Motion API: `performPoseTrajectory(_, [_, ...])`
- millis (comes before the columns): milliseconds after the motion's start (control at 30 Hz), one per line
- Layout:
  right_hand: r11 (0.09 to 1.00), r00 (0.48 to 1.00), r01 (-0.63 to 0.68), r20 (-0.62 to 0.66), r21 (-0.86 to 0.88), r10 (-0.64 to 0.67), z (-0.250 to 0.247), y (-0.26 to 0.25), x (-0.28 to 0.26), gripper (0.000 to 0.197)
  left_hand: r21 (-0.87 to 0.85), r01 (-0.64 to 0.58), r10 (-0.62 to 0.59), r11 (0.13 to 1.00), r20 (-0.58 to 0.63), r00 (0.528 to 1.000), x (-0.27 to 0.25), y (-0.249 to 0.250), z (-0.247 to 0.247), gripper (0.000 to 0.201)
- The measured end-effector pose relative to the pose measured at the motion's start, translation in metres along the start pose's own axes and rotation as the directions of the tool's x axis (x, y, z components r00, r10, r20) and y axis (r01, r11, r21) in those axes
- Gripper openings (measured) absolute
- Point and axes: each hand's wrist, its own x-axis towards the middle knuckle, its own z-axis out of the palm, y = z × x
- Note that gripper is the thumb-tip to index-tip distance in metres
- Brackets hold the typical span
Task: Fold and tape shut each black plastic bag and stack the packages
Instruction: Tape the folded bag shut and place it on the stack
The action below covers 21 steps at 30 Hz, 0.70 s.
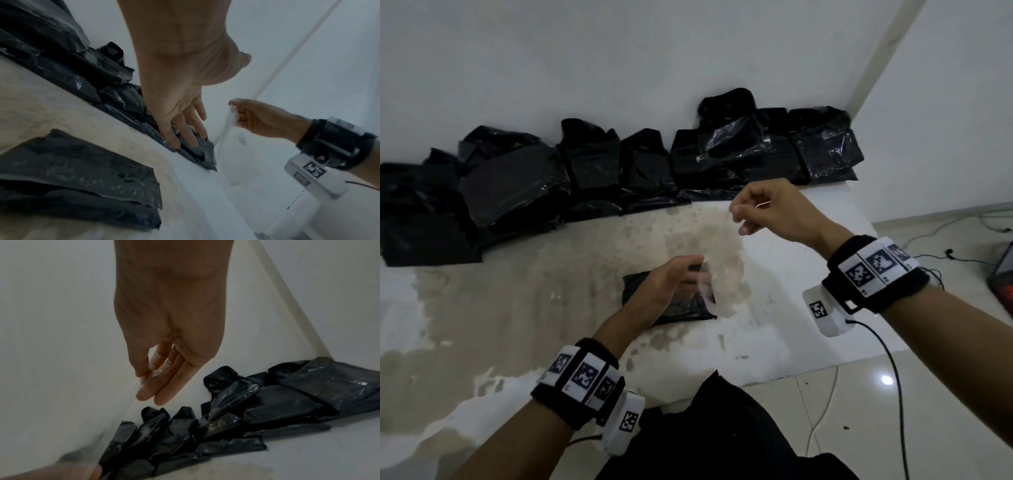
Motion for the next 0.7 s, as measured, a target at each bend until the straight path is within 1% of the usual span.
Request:
performPoseTrajectory(67, [1.0,1.0,-0.009,-0.009,-0.001,0.009,0.019,0.001,0.006,0.007,-0.011,0.045,-0.045,0.999,-0.001,0.999,-0.004,-0.001,-0.004,0.058])
performPoseTrajectory(100, [1.0,1.0,-0.02,-0.008,0.001,0.02,0.029,0.002,0.008,0.006,-0.012,0.063,-0.063,0.998,-0.02,0.998,-0.007,-0.003,-0.007,0.048])
performPoseTrajectory(200, [0.998,0.998,-0.064,-0.016,0.014,0.064,0.049,0.007,0.012,0.004,0.064,0.092,-0.084,0.994,-0.122,0.989,-0.012,-0.016,-0.015,0.037])
performPoseTrajectory(267, [0.996,0.995,-0.093,-0.027,0.018,0.093,0.061,0.011,0.013,0.004,0.111,0.12,-0.098,0.987,-0.185,0.978,-0.015,-0.025,-0.023,0.02])
performPoseTrajectory(333, [0.991,0.99,-0.128,-0.045,0.038,0.13,0.075,0.018,0.012,0.004,0.139,0.151,-0.12,0.979,-0.208,0.971,-0.02,-0.035,-0.036,0.009])
performPoseTrajectory(400, [0.983,0.981,-0.165,-0.085,0.086,0.172,0.087,0.027,0.01,0.005,0.207,0.187,-0.141,0.96,-0.221,0.965,-0.025,-0.043,-0.051,0.005])
performPoseTrajectory(467, [0.965,0.965,-0.205,-0.128,0.165,0.227,0.095,0.037,0.008,0.005,0.234,0.237,-0.182,0.943,-0.237,0.954,-0.031,-0.05,-0.064,0.008])
performPoseTrajectory(567, [0.914,0.939,-0.271,-0.128,0.302,0.32,0.102,0.051,0.002,0.009,0.182,0.298,-0.246,0.937,-0.261,0.934,-0.042,-0.058,-0.078,0.011])
performPoseTrajectory(700, [0.863,0.909,-0.339,-0.104,0.375,0.403,0.109,0.07,-0.01,0.011,0.125,0.308,-0.253,0.943,-0.331,0.909,-0.049,-0.071,-0.092,0.01])
